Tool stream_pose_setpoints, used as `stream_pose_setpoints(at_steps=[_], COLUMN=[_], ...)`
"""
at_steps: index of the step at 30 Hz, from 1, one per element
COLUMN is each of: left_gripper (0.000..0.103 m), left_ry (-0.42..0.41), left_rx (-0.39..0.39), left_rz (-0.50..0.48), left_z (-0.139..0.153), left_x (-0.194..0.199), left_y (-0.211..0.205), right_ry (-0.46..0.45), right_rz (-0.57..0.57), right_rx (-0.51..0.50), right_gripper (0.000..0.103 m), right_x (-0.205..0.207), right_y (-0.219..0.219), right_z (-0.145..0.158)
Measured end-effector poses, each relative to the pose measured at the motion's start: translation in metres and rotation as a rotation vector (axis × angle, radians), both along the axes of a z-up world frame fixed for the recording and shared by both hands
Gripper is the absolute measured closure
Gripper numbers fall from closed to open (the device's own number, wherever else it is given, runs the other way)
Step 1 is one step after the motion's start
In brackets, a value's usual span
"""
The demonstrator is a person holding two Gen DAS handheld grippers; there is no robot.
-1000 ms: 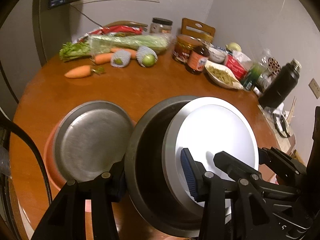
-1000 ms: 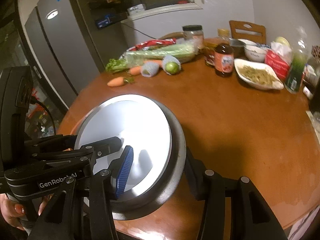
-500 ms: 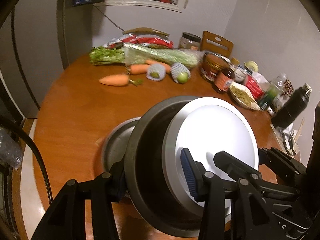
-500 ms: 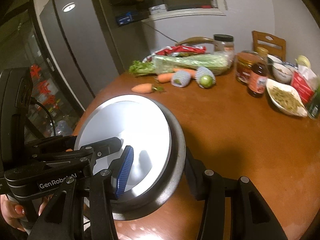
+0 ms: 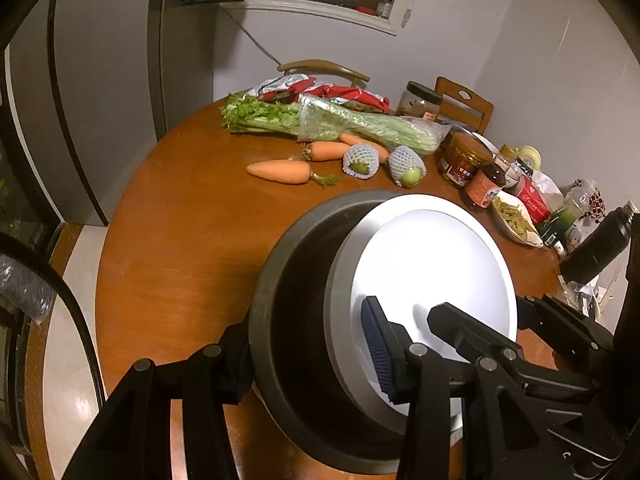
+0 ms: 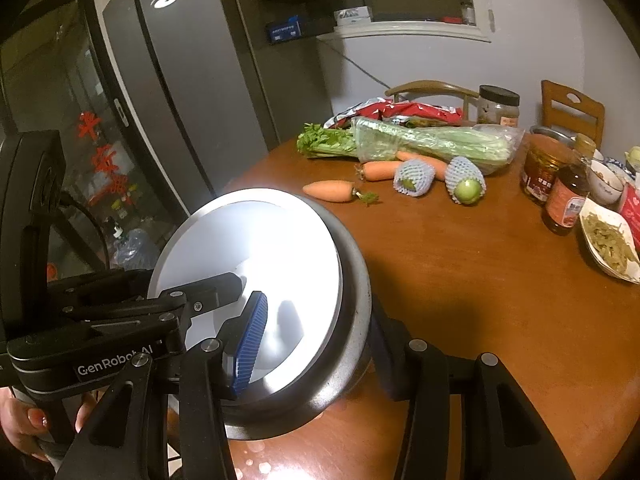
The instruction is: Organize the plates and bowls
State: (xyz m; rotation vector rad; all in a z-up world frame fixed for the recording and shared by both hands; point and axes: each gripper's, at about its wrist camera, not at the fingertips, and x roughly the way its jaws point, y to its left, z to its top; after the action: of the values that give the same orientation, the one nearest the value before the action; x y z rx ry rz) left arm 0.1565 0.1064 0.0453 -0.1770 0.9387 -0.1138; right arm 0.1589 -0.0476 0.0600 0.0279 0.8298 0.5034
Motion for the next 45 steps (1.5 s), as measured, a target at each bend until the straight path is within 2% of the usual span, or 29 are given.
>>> stream_pose_setpoints(at_steps=[14, 29, 45], left_gripper=[0.055, 0.055, 0.055], left_ry=[0.084, 0.096, 0.099], left_rx=[-0.032, -0.012, 0.021], left_rz=[-0.019, -0.04, -0.038], left_z=[-0.043, -0.05, -0.054], left_x=[0.015, 0.02, 0.022], left_y=[0.002, 0.0, -0.002], right_ry=[0.087, 0.108, 0.072], right_rz=[-0.009, -0.016, -0.03], right_rx=[-0.04, -0.068, -0.112], right_gripper=[0.052, 0.052, 0.052], right_x=[0.014, 0.017, 0.018], right_y=[0.005, 0.005, 0.009], right_z=[-0.036, -0.045, -0.044])
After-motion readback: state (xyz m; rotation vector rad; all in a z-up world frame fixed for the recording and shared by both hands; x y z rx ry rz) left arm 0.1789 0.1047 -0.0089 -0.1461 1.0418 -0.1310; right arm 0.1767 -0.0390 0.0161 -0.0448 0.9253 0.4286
